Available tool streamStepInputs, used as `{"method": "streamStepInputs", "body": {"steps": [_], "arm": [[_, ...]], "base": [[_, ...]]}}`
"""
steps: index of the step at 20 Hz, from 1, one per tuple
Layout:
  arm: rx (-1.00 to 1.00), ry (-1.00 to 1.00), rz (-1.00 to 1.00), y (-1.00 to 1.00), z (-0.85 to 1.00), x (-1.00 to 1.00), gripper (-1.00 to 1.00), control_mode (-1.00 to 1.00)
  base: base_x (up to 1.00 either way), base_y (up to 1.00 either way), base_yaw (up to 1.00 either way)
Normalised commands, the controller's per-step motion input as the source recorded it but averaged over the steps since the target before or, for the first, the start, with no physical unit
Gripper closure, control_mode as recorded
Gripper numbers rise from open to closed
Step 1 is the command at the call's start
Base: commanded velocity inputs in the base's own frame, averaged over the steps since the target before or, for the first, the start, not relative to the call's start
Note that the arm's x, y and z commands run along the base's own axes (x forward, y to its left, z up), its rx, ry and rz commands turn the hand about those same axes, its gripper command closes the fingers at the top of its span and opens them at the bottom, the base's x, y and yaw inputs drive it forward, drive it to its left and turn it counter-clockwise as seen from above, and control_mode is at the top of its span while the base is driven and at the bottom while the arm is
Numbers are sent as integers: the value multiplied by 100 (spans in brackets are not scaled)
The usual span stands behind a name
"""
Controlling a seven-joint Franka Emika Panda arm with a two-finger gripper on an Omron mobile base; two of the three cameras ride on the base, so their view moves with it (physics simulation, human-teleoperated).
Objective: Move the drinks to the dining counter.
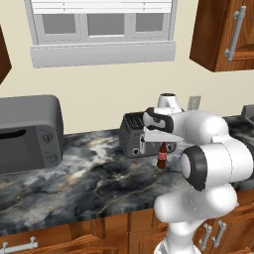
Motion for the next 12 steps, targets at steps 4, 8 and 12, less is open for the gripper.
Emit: {"method": "streamStepInputs", "body": {"steps": [4, 8, 12], "arm": [[0, 0, 0, 0, 0, -6, -100, -100], [0, 0, 0, 0, 0, -10, -100, -100], [0, 0, 0, 0, 0, -18, -100, -100]], "base": [[0, 0, 0], [0, 0, 0], [0, 0, 0]]}}
